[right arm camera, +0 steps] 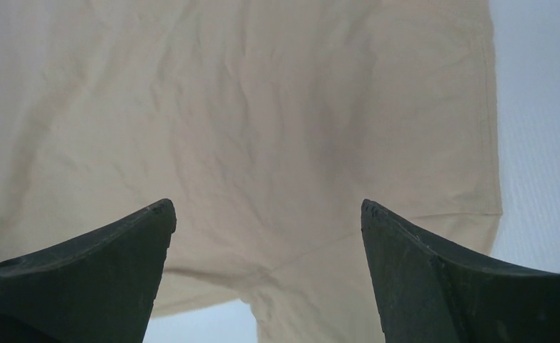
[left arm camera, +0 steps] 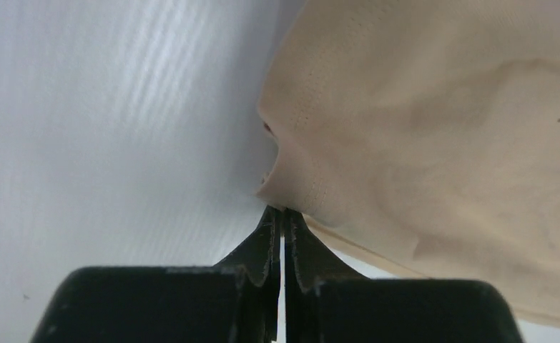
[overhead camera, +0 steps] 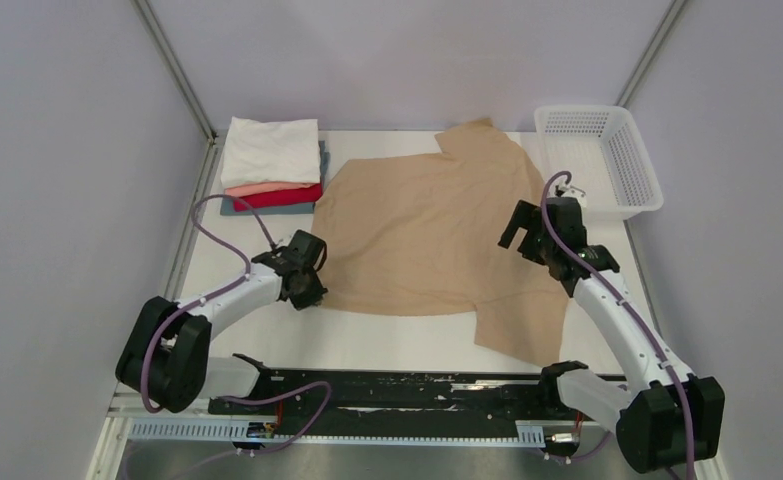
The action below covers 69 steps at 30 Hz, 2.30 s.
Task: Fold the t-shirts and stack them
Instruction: Flatten out the tshirt
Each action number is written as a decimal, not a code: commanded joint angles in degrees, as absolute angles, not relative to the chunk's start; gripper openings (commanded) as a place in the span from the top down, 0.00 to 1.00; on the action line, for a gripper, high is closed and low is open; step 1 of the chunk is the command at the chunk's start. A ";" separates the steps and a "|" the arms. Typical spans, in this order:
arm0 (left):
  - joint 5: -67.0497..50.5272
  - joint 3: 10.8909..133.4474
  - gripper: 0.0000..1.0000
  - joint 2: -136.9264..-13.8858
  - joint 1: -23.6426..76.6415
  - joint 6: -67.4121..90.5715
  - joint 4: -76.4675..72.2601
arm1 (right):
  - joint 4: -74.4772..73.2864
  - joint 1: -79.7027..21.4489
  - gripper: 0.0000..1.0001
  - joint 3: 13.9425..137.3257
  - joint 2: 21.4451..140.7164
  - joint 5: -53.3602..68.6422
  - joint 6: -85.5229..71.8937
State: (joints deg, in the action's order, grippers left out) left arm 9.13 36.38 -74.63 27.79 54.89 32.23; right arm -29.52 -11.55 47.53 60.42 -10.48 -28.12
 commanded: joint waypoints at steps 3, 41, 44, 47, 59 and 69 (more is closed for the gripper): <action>18.83 40.51 1.00 -76.46 19.22 51.57 27.31 | -46.82 -18.86 0.00 48.41 63.11 -6.63 -28.25; 19.25 39.61 1.00 -72.92 13.59 48.27 24.81 | -47.99 -46.65 0.98 35.11 73.39 -10.37 -50.37; 18.10 40.09 1.00 -72.19 13.58 47.69 23.97 | -47.94 -44.64 1.00 37.82 70.94 -12.94 -48.77; 15.04 42.13 1.00 -72.65 13.62 46.31 22.67 | -45.80 -38.57 1.00 42.58 68.58 -15.97 -44.66; 19.57 65.23 1.00 -76.48 13.30 42.98 27.58 | -29.66 -17.18 1.00 68.80 69.68 -16.31 -26.41; 17.97 78.10 1.00 -60.66 13.36 35.76 29.28 | -29.79 -15.81 1.00 85.97 61.12 -13.59 -14.85</action>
State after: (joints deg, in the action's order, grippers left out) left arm 18.02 70.46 -67.02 13.74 40.69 29.54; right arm -32.49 -15.88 76.66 66.57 -15.75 -22.35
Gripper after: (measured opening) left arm 0.008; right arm 0.014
